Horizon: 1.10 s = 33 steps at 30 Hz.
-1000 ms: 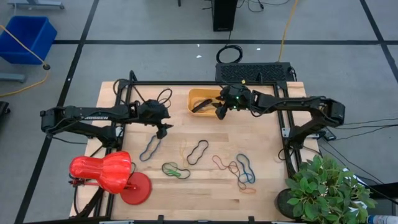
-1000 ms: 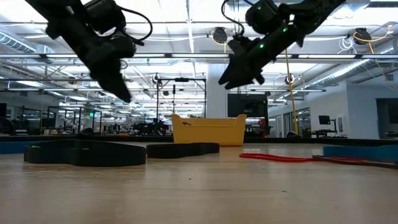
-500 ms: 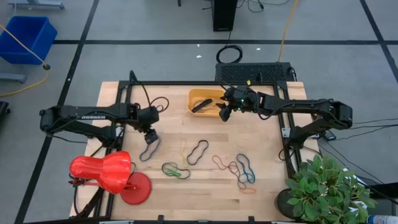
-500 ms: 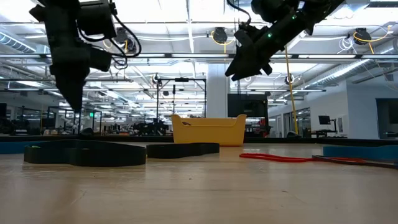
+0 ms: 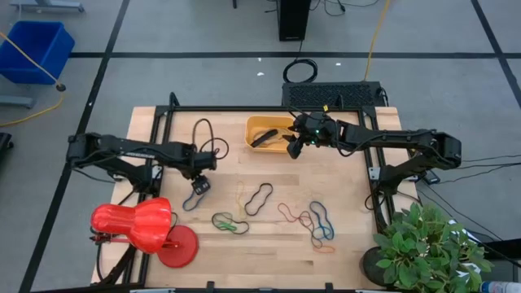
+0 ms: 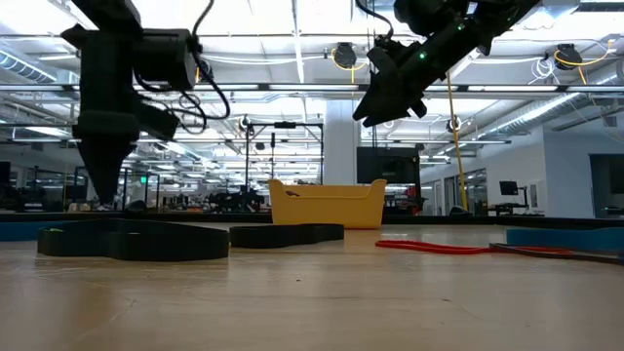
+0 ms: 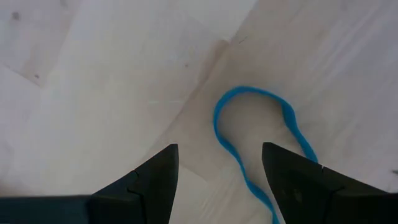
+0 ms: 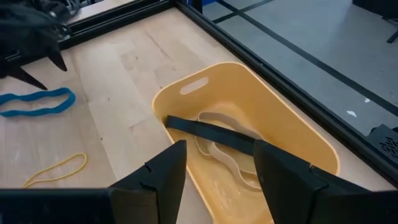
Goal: Pick and place rubber bands into bin
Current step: Put the top left blue rubber band into the yellow bin
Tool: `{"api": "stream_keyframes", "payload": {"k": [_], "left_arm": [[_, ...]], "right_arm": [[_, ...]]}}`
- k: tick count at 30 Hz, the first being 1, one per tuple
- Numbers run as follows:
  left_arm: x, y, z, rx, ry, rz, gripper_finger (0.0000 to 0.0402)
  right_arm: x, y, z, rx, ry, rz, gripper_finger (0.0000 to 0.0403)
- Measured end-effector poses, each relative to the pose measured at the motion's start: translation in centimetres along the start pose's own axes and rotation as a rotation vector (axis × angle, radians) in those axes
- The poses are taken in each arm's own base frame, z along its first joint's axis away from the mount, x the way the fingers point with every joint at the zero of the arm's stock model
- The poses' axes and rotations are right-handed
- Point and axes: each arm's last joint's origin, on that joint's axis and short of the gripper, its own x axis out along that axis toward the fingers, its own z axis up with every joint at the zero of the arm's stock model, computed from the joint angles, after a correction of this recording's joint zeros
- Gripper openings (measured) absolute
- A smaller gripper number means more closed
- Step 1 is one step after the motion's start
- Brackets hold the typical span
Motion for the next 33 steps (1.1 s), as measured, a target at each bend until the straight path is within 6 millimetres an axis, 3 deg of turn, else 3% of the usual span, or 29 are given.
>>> {"api": "stream_keyframes", "payload": {"k": [13,26,29,33], "left_arm": [[2.9,-0.9,1.4,0.009,0.054,-0.007,0.0239],[3.4,-1.0,1.7,0.025,0.060,-0.008,0.0238],[3.4,-1.0,1.7,0.025,0.059,-0.008,0.0223],[3.4,-1.0,1.7,0.031,0.059,-0.007,0.0172]], "right_arm": [[0.0,0.0,0.0,0.000,0.003,0.000,0.0180],[0.0,0.0,-0.1,-0.001,0.007,-0.001,0.0180],[0.0,0.0,-0.1,-0.001,0.008,-0.001,0.0180],[0.0,0.0,-0.1,-0.001,0.008,-0.001,0.0180]]}}
